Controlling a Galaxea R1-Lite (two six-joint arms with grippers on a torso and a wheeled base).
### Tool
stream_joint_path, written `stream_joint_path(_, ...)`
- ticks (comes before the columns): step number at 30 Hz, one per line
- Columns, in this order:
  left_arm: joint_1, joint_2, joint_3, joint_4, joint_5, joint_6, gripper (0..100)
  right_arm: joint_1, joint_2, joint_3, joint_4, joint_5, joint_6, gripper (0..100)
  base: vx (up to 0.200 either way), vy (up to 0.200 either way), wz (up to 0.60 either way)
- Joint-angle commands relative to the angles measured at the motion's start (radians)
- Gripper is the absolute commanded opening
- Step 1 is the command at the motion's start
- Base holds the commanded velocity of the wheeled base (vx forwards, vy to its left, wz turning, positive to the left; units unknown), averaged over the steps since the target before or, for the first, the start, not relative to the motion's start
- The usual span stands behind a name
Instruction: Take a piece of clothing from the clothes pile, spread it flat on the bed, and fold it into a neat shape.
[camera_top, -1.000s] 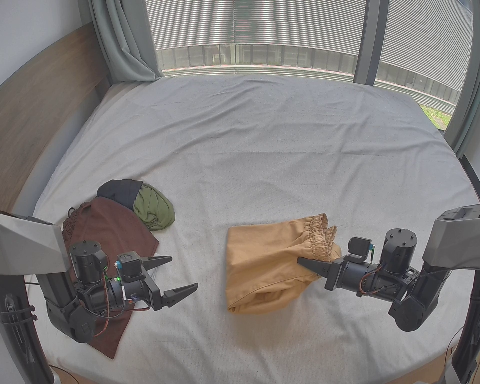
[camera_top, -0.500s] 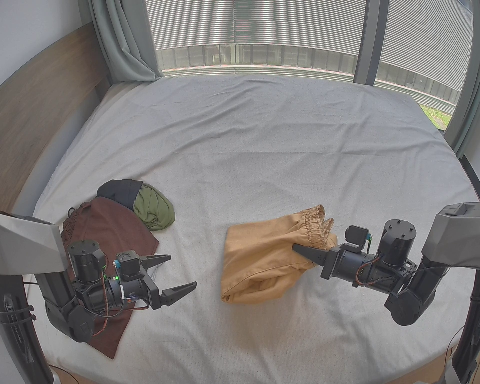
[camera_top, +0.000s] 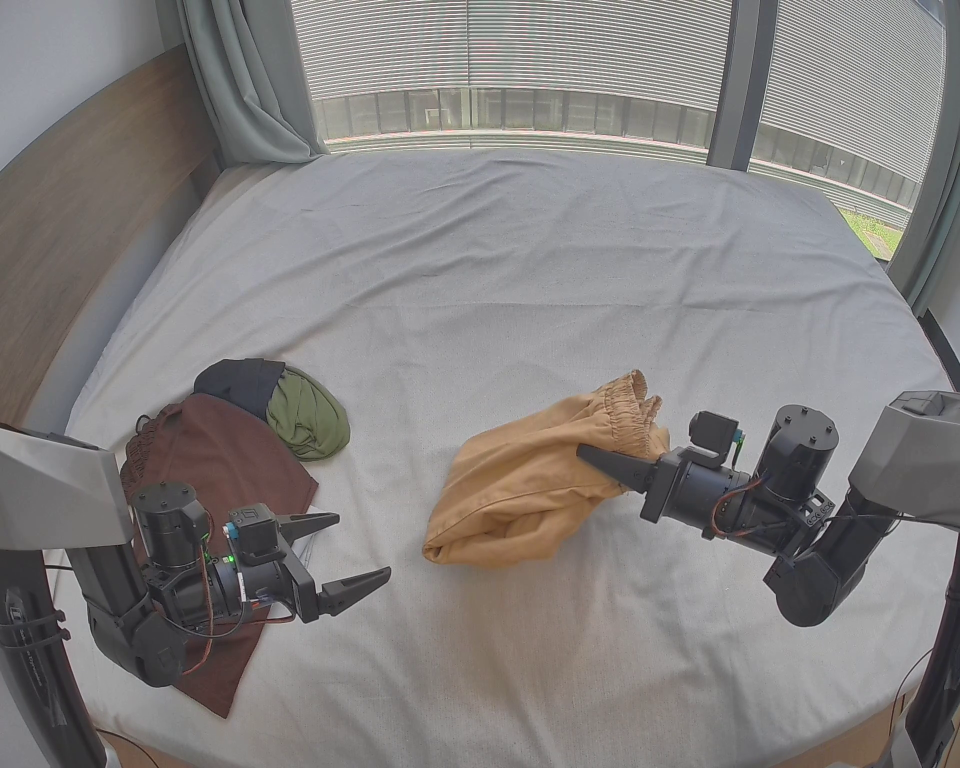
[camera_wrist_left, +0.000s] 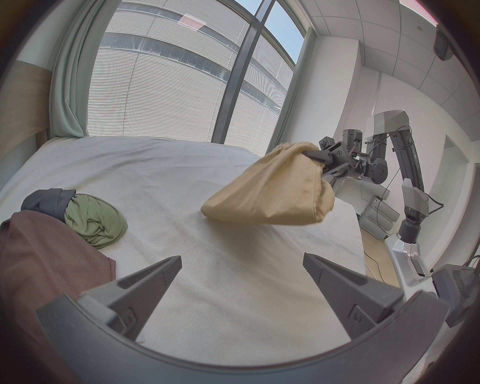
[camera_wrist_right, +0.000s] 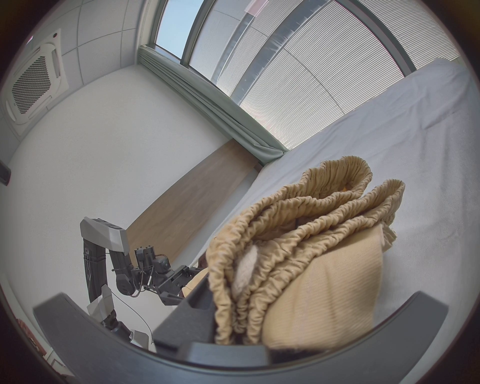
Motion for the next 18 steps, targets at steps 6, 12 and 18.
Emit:
stream_joint_path(6,0.019,-0.004,0.005,0.000,-0.002,0.001,100,-0.004,-0.001,-0.106,-0.001,0.002,0.066,0,0.000,0.000,0.00)
stream_joint_path(12,0.019,-0.004,0.007,0.000,0.000,0.001,100,-0.008,0.021,-0.187,0.003,0.006,0.094,0,0.000,0.000,0.00)
stream_joint_path(18,0.019,-0.003,0.007,0.000,-0.002,0.001,100,-0.014,0.050,-0.268,0.030,0.008,0.119,0,0.000,0.000,0.00)
